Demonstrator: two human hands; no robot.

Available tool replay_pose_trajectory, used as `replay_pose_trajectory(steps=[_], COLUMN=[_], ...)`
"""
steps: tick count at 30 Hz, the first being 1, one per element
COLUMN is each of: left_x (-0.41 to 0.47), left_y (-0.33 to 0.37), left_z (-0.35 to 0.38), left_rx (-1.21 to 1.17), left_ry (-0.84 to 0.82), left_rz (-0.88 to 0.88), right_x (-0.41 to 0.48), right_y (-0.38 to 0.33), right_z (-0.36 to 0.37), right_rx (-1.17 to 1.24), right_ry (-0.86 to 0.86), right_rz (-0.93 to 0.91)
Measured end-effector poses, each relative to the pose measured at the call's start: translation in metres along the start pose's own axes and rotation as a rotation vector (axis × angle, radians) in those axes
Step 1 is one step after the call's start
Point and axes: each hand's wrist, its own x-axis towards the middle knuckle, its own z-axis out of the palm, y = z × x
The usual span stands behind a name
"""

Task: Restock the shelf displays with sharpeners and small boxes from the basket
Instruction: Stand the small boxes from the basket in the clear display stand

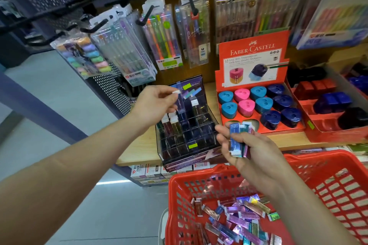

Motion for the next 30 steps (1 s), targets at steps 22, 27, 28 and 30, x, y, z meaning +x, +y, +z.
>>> replay_pose_trajectory(steps=[22, 27, 28, 30], left_x=[0.027, 0.030, 0.031, 0.033], left_y=[-0.024, -0.023, -0.021, -0.015], left_z=[0.019, 0.022, 0.023, 0.026], left_rx=[0.653, 0.950, 1.014, 1.148], left_ry=[0.085, 0.018, 0.002, -0.026], left_rz=[0.257, 0.327, 0.334, 0.335], right_x=[-0.008, -0.008, -0.008, -0.010], right_y=[-0.006, -0.004, -0.005, -0.005], right_z=[0.005, 0.005, 0.004, 0.005], right_rx=[-0.043, -0.134, -0.156, -0.190], right_ry=[0.078, 0.095, 0.104, 0.100], right_rz=[0.052, 0.044, 0.049, 0.060])
